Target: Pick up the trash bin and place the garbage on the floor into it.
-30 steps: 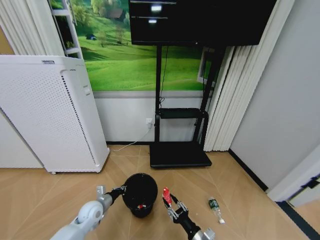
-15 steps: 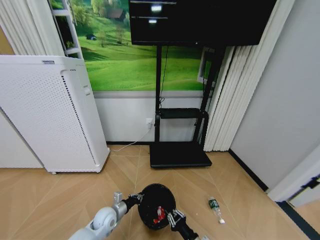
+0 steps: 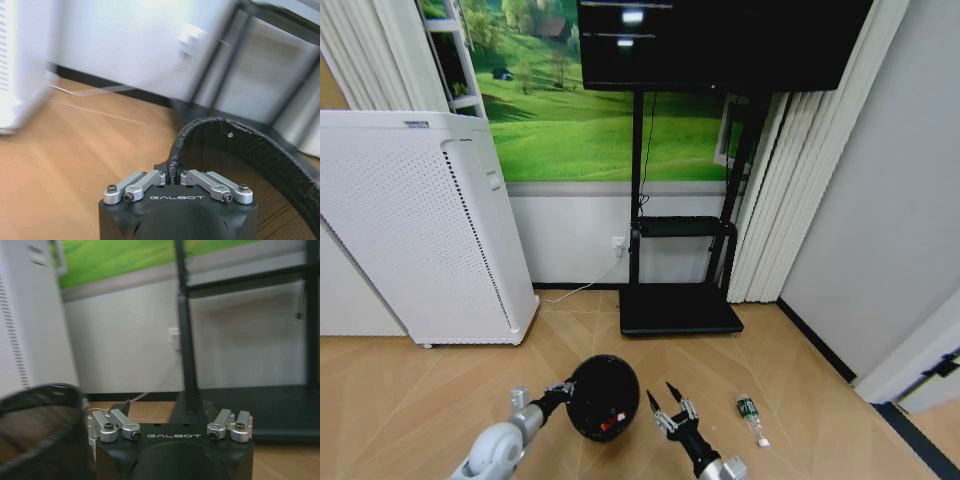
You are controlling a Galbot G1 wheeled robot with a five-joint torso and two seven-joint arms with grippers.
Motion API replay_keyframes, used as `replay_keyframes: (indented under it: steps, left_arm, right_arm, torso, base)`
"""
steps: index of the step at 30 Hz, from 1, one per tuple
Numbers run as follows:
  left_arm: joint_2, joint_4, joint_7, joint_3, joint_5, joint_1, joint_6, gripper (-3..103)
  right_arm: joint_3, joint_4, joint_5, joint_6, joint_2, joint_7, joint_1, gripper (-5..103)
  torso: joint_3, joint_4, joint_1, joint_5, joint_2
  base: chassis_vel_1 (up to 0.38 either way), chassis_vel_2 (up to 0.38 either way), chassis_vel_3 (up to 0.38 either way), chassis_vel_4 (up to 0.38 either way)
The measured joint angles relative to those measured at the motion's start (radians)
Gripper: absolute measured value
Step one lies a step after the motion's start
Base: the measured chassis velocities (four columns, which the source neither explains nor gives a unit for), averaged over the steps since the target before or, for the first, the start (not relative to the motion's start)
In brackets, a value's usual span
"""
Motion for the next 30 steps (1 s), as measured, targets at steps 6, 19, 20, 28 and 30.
replay_keyframes:
  steps: [6, 19, 20, 28, 30]
  left_arm:
    - [-0.002, -0.06, -0.143, -0.136, -0.025, 0.043, 0.022, 7]
    - [-0.052, -0.18, -0.155, -0.396, -0.122, 0.199, 0.034, 7]
    - [-0.052, -0.18, -0.155, -0.396, -0.122, 0.199, 0.034, 7]
    - [-0.065, -0.191, -0.169, -0.391, -0.138, 0.207, 0.039, 7]
    - [-0.065, -0.19, -0.171, -0.387, -0.138, 0.204, 0.04, 7]
  right_arm:
    - [0.061, -0.106, 0.025, -0.052, 0.015, 0.136, 0.068, 99]
    - [0.028, -0.325, 0.059, -0.102, 0.008, 0.165, 0.205, 100]
    - [0.028, -0.325, 0.059, -0.102, 0.008, 0.165, 0.205, 100]
    - [0.021, -0.402, 0.057, -0.09, 0.001, 0.148, 0.236, 100]
    - [0.019, -0.412, 0.057, -0.085, 0.001, 0.147, 0.242, 100]
  torso:
    - [0.0, -0.0008, 0.0, -0.0001, 0.0]
    - [0.0, -0.0001, 0.0, 0.0001, 0.0]
    - [0.0, -0.0001, 0.0, 0.0001, 0.0]
    - [0.0, -0.0001, 0.0, 0.0001, 0.0]
    - [0.0, 0.0, 0.0, 0.0002, 0.0]
  base:
    - [0.0, 0.0, 0.0, 0.0]
    - [0.0, 0.0, 0.0, 0.0]
    - [0.0, 0.0, 0.0, 0.0]
    - [-0.088, -0.072, 0.076, 0.084]
    - [-0.162, -0.161, 0.189, 0.193]
